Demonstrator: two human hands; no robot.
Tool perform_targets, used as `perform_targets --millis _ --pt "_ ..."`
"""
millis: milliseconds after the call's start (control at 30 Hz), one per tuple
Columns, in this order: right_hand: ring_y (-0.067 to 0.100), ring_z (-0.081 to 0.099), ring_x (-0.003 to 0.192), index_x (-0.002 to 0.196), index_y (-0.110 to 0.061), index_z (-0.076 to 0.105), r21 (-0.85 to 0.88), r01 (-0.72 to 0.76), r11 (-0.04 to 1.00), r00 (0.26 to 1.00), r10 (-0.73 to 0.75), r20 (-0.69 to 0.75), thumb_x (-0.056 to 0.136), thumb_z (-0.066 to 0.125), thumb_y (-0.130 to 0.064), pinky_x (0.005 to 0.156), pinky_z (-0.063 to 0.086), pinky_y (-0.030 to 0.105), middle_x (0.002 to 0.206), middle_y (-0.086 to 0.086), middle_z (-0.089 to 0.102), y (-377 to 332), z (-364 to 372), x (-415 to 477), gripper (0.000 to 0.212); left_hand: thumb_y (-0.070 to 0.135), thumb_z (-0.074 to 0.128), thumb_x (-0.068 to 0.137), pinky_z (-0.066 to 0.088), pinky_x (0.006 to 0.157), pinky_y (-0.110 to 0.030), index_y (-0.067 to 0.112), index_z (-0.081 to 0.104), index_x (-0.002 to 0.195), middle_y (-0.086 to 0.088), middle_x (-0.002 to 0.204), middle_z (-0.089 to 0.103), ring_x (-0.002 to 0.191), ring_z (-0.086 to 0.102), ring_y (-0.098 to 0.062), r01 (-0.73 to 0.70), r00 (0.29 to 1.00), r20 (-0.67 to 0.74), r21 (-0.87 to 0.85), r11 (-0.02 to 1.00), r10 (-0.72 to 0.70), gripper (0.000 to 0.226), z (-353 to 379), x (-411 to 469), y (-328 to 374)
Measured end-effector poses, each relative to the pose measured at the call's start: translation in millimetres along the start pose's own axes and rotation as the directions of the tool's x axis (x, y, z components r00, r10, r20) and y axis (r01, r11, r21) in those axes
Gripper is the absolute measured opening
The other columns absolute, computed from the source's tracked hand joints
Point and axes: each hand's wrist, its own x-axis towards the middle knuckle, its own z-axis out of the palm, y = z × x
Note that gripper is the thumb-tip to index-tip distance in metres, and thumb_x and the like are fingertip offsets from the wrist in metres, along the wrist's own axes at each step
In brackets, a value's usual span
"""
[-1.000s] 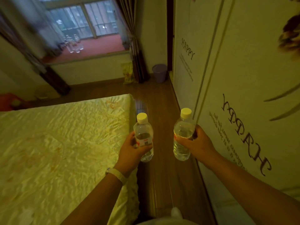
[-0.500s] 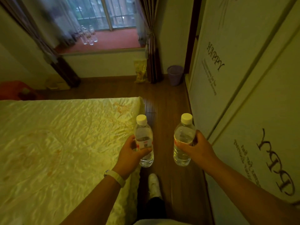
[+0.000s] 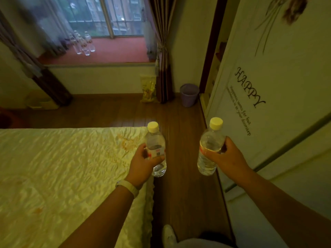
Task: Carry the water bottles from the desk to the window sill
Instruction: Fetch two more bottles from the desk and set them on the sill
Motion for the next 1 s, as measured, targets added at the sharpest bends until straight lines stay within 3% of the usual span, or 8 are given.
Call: perform_targets --millis 67,300,500,633,800,933,1000 --pt "0.02 0.064 0.108 0.128 -0.016 0.055 0.013 -0.016 1.0 1.0 0.016 -0.006 0.076 0.082 -0.025 0.091 0.054 0.038 0.118 0.002 0.066 -6 3 21 0.059 0.0 0.081 0.075 0.056 0.077 -0.028 0.033 0.059 0.105 -0.002 0.102 0.073 0.092 0.072 -0.015 -0.009 1.0 -0.008 0.001 1.0 0.009 0.05 -3 25 10" --pt "0.024 0.062 0.114 0.131 -0.015 0.053 0.033 -0.022 0.999 0.999 0.021 0.028 0.076 0.082 -0.022 0.097 0.052 0.048 0.123 0.006 0.065 -12 15 102 0.063 0.002 0.083 0.073 0.058 0.085 -0.037 0.02 0.061 0.119 -0.004 0.105 0.075 0.097 0.072 -0.02 -0.009 1.0 -0.02 0.008 1.0 0.009 0.054 -4 108 32" --pt "0.018 0.06 0.113 0.133 -0.018 0.053 0.061 -0.01 0.998 0.994 0.003 0.105 0.076 0.082 -0.023 0.089 0.049 0.033 0.122 0.0 0.064 -14 21 204 0.064 0.004 0.084 0.072 0.059 0.088 -0.041 0.018 0.061 0.123 -0.005 0.107 0.075 0.099 0.072 -0.02 0.011 1.0 -0.029 0.054 0.998 -0.009 0.057 15 193 41" --pt "0.021 0.058 0.118 0.136 -0.02 0.05 0.091 -0.023 0.996 0.99 0.01 0.14 0.077 0.081 -0.024 0.09 0.048 0.034 0.125 0.0 0.061 -26 16 284 0.067 0.003 0.083 0.074 0.058 0.087 -0.043 0.022 0.064 0.114 -0.005 0.104 0.075 0.098 0.072 -0.021 -0.009 0.997 -0.076 0.08 0.997 0.015 0.048 35 257 62" --pt "0.017 0.055 0.115 0.137 -0.022 0.047 0.13 -0.01 0.991 0.989 -0.01 0.149 0.077 0.081 -0.021 0.09 0.047 0.033 0.126 -0.002 0.058 -52 1 370 0.069 0.001 0.081 0.076 0.056 0.093 -0.053 0.016 0.062 0.118 -0.008 0.107 0.075 0.099 0.073 -0.026 -0.008 0.998 -0.065 0.068 0.998 0.012 0.049 68 331 96" --pt "0.014 0.056 0.11 0.133 -0.021 0.05 0.14 0.026 0.99 0.985 -0.05 0.167 0.077 0.081 -0.018 0.076 0.045 0.018 0.119 -0.005 0.059 -69 -4 429 0.064 -0.001 0.079 0.076 0.056 0.091 -0.057 0.016 0.06 0.12 -0.009 0.109 0.074 0.1 0.072 -0.028 -0.008 0.997 -0.071 0.02 1.0 0.01 0.051 86 376 113" --pt "0.014 0.055 0.108 0.129 -0.023 0.051 0.141 0.032 0.989 0.983 -0.056 0.173 0.078 0.081 -0.016 0.076 0.045 0.02 0.113 -0.007 0.059 -77 -1 451 0.06 0.0 0.08 0.075 0.056 0.09 -0.058 0.02 0.061 0.119 -0.009 0.109 0.074 0.101 0.072 -0.029 0.016 0.997 -0.081 0.006 1.0 -0.016 0.052 86 391 120"
